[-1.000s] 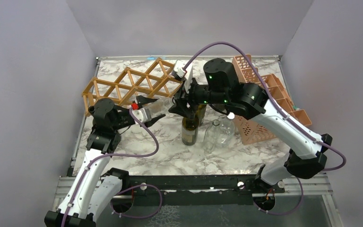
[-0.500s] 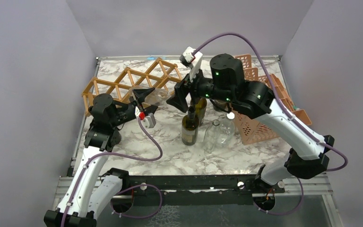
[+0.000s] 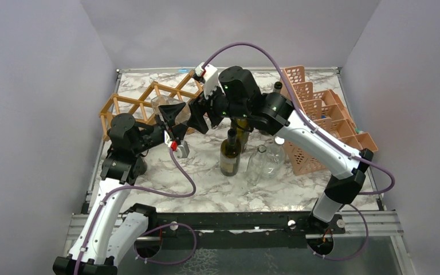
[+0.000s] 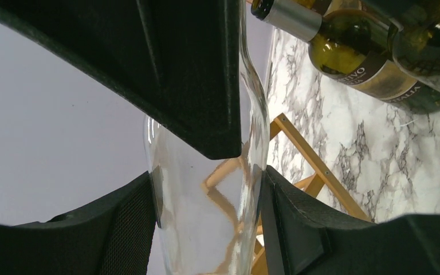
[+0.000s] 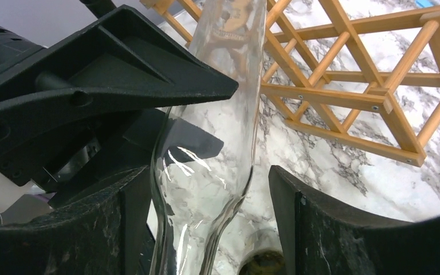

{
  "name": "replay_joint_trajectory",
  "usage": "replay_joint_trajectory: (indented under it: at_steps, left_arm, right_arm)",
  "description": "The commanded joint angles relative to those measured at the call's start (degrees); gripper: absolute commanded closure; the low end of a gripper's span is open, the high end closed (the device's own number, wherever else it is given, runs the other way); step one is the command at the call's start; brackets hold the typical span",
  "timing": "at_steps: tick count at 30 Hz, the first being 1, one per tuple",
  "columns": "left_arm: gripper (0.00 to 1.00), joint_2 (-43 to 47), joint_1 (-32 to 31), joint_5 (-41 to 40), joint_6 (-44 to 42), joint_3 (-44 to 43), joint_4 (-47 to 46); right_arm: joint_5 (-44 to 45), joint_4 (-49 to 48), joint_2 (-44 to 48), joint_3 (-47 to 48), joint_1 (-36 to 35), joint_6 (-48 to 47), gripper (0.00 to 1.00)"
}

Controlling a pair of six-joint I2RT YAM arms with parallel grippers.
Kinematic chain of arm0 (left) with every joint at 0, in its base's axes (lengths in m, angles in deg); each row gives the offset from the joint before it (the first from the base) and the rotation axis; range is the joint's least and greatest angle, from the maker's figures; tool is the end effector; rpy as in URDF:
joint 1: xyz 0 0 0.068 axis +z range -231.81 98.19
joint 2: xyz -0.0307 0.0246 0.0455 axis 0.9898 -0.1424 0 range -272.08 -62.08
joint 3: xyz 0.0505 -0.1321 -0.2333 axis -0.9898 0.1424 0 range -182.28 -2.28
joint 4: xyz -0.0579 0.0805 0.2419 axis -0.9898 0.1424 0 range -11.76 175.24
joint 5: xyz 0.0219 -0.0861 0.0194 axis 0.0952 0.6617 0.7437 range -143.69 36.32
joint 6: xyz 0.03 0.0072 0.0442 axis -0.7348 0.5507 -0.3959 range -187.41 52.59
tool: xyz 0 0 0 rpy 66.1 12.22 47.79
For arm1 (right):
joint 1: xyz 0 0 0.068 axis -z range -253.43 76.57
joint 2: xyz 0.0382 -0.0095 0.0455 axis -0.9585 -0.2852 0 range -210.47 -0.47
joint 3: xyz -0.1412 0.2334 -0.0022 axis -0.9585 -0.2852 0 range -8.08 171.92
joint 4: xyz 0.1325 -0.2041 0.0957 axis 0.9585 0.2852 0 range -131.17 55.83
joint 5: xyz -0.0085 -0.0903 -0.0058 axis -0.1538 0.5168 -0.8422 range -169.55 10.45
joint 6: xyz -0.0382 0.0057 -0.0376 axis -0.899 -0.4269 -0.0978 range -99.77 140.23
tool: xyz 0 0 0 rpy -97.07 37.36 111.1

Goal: Put the wine bottle on the wine rack

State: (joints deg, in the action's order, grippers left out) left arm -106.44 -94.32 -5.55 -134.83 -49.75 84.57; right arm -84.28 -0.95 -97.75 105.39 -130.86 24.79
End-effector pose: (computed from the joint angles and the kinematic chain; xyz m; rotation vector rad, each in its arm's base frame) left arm 0.1604 -0.0628 0.3657 1.4313 0.7338 0.0587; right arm 0.1977 0.3151 0.4567 -0.9731 1.8322 0.7665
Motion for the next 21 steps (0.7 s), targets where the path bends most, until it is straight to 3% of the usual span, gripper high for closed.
replay_joint_trajectory:
  at_steps: [1,6,11,21]
  left_arm:
    - [0.96,2.33,-0.57,-0.13,-4.43,-1.67,-3.20]
    - [0.94,3.08,-1.00,-1.72,-6.65,-0.91,-3.25]
    - [0.93,3.73,-1.58,-4.46,-9.48,0.10,-3.24]
    - [0.89,3.76,-3.68,-8.71,-15.99,0.49,-2.50]
  right_arm:
    - [-0.65,-0.02,-1.46,1.87,-0.47,2.64,0.27]
    - [-1.13,-0.17,-2.03,0.66,-0.49,4.04,0.30]
    - [-1.44,0.74,-1.98,1.57,-0.47,3.35,0.18]
    - [0.02,1.88,-1.38,2.07,-0.47,-0.47,0.19]
